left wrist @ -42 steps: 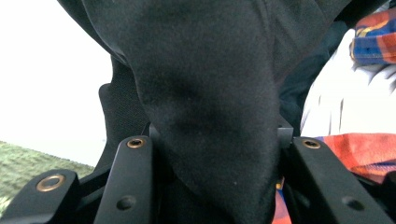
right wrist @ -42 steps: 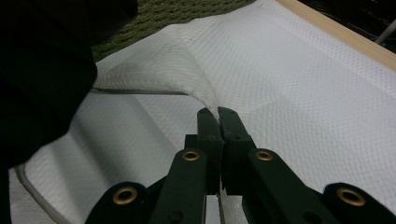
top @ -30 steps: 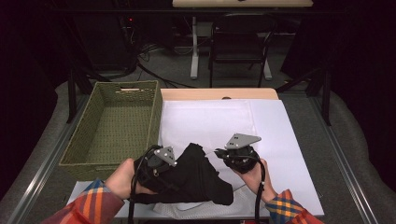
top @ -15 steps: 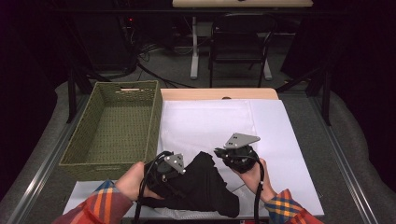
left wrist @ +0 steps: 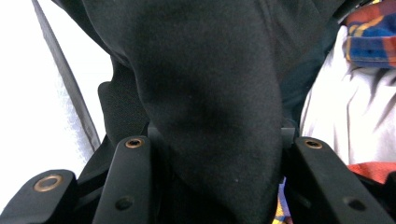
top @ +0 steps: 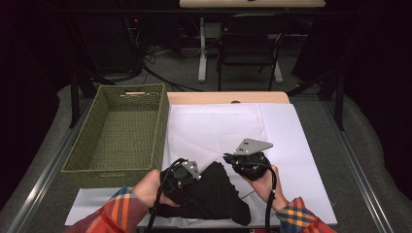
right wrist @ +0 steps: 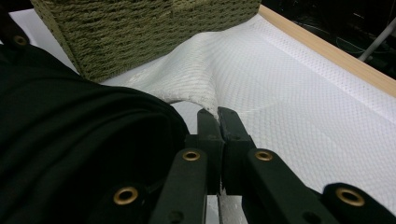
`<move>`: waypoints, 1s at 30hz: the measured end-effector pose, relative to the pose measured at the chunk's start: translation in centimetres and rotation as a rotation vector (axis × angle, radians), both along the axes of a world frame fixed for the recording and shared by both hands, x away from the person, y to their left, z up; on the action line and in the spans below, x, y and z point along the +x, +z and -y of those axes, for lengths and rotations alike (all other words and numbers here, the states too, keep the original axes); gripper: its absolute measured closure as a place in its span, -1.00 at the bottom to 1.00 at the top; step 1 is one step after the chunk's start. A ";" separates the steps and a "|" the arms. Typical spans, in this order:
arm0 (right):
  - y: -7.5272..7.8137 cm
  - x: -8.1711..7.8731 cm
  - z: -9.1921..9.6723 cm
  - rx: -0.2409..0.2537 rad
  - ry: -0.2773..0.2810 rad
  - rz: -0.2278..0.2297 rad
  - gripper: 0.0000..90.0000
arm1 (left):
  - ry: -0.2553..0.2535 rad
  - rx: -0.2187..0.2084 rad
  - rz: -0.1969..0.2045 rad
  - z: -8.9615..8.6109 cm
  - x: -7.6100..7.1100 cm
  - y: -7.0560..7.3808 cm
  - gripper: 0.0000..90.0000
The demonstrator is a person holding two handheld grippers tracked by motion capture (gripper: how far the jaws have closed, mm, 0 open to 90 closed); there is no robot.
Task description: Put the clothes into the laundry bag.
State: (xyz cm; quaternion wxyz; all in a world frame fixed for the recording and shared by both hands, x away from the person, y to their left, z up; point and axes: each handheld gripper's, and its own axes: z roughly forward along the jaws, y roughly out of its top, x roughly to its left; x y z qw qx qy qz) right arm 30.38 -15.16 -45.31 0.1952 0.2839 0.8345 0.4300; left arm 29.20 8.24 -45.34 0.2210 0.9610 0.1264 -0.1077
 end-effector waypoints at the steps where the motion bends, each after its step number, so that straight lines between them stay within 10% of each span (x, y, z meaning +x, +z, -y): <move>1: 0.0 0.0 0.0 0.000 0.001 0.001 0.98 | 0.003 0.001 -0.003 0.0 0.1 -0.2 0.29; 13: 0.2 -0.2 0.1 -0.002 0.007 0.001 0.98 | 0.172 -0.056 -0.091 -0.5 1.6 -2.4 0.27; 22: 0.8 -0.7 -0.1 0.006 0.011 0.020 0.98 | 0.322 -0.087 -0.101 -1.2 2.1 -2.0 0.27; 30: 0.1 -0.4 -0.1 -0.011 0.013 -0.001 0.98 | 0.435 -0.106 -0.100 -1.2 2.3 -4.9 0.20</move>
